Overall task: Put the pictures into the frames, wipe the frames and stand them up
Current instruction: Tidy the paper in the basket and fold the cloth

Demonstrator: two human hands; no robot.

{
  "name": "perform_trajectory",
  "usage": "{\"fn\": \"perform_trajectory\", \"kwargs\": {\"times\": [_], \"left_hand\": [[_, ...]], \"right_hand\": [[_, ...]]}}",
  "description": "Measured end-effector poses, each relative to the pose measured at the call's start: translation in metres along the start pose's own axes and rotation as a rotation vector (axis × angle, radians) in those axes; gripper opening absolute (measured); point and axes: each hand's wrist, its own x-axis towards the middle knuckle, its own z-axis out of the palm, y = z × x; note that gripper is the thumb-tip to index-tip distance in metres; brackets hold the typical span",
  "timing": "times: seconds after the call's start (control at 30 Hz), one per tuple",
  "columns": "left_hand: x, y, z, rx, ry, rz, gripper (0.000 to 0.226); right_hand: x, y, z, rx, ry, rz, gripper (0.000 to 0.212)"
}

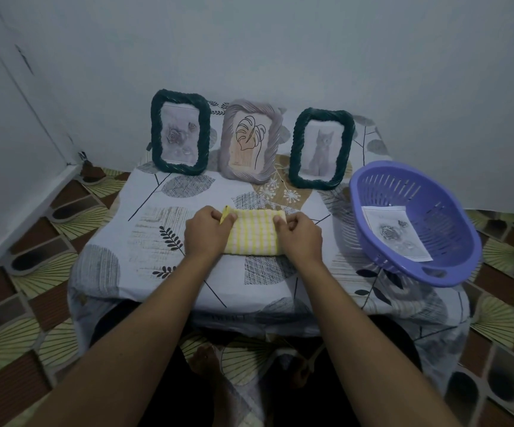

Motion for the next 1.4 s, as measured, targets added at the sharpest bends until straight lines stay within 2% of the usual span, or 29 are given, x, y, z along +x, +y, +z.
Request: {"fn": "perform_trajectory", "kwargs": {"times": [0.1, 0.17, 0.23, 0.33, 0.43, 0.53, 0.87, 1.1, 1.23, 1.4], "left_hand": [[-0.003, 0.002, -0.007, 0.012, 0.042, -0.027, 0.037], [-0.004, 0.001, -0.009, 0.044, 0.102, 0.105, 0.029], [-0.005, 0.001, -0.009, 0.135, 0.094, 0.28, 0.024], [-0.007, 0.005, -0.004, 0.276, -0.056, 0.501, 0.036], [-0.006, 0.006, 0.003, 0.465, -0.255, 0.599, 0.053], [-0.002, 0.0, 0.011, 0.563, -0.373, 0.505, 0.052], [-0.002, 0.002, 0.015, 0.631, -0.37, 0.39, 0.054], [-0.01, 0.004, 0.012, 0.658, -0.385, 0.316, 0.06], [-0.024, 0.003, 0.01, 0.6, -0.357, 0.248, 0.061], [-0.033, 0.002, 0.005, 0.531, -0.284, 0.194, 0.058]], "right_hand": [[-0.006, 0.0, 0.0, -0.023, 0.09, -0.07, 0.025], [-0.009, 0.001, 0.002, -0.064, 0.118, -0.195, 0.028], [-0.011, -0.001, 0.004, -0.141, 0.071, -0.309, 0.035], [-0.011, -0.004, 0.009, -0.3, -0.09, -0.384, 0.042], [-0.007, -0.002, 0.015, -0.449, -0.22, -0.368, 0.048], [-0.004, 0.004, 0.02, -0.549, -0.266, -0.335, 0.052], [-0.001, 0.002, 0.023, -0.534, -0.313, -0.102, 0.057], [-0.002, 0.002, 0.027, -0.481, -0.179, 0.062, 0.069], [0.001, 0.003, 0.025, -0.486, -0.082, -0.022, 0.057], [0.004, -0.002, 0.023, -0.366, -0.148, -0.012, 0.045]]}}
